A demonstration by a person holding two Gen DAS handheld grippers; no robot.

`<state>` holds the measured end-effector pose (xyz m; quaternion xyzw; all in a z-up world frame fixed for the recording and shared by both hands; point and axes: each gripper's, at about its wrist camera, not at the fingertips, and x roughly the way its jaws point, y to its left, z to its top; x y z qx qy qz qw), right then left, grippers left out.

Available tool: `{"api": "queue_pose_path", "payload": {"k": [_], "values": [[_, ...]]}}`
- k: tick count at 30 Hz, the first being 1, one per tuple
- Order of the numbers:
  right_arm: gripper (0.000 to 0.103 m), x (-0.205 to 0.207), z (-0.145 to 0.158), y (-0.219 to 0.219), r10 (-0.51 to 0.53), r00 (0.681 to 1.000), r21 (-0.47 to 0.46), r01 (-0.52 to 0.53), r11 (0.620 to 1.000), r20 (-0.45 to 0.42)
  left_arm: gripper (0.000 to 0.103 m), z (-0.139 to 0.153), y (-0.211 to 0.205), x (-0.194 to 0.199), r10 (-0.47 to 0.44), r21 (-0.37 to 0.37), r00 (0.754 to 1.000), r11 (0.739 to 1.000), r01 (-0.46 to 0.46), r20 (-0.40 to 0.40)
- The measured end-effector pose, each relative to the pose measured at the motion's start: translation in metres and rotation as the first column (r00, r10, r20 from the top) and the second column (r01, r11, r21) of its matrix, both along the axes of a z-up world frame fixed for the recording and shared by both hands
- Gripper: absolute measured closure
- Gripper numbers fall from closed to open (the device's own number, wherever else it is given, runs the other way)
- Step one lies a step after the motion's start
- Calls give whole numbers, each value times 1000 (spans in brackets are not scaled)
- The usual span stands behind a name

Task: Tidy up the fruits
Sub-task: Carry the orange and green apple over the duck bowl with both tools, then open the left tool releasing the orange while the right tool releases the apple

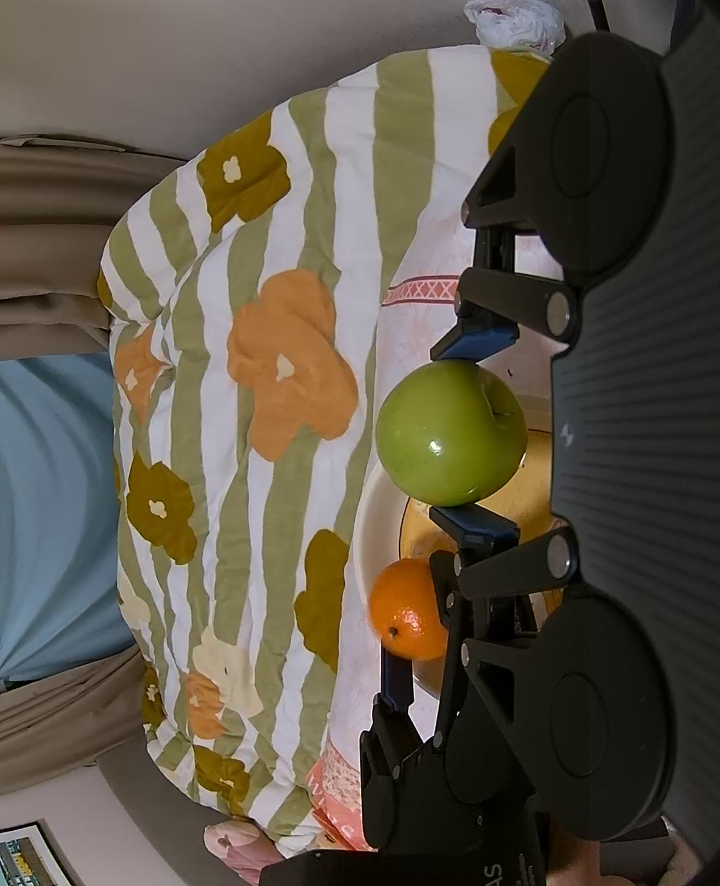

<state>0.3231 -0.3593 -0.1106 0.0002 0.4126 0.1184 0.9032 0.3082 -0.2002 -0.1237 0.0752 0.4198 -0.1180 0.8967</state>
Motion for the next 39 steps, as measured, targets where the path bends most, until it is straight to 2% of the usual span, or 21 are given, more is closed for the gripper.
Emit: {"api": "queue_pose_path", "payload": {"k": [3,10,13,17,23,27,31,32,34,35,39], "values": [[34,0,0,-1,1,1000,2,-1,1000,1,16,8,-1,-6,-6,18,1000,1000,6,27],[34,-3,1,0,43,999,10,-43,999,8,14,16,11,-27,8,16,1000,1000,-8,4],[34,-2,-1,2,74,997,5,-74,997,13,7,18,15,-35,22,9,1000,1000,-22,4],[34,-1,-9,16,128,992,-74,-126,989,23,6,20,20,-41,30,-2,1000,1000,-30,-3],[34,4,-24,32,240,970,-92,-236,967,34,2,16,20,-43,51,89,999,995,-51,-3],[34,6,-36,42,295,955,-139,-288,948,33,1,10,21,-44,42,139,999,989,-41,-4],[33,8,-42,45,317,947,-149,-308,940,41,1,4,22,-44,43,154,999,987,-40,-19],[31,7,-41,45,320,945,-156,-307,939,63,1,4,22,-45,42,152,999,988,-38,-22],[7,4,-39,48,322,942,-195,-300,934,95,1,2,22,-45,35,151,999,988,-30,-31],[3,4,-37,48,322,941,-207,-297,932,100,1,2,22,-46,32,151,999,988,-27,-33],[0,1,-31,41,291,951,-182,-270,946,102,1,3,24,-48,29,115,999,993,-24,-40]]}}
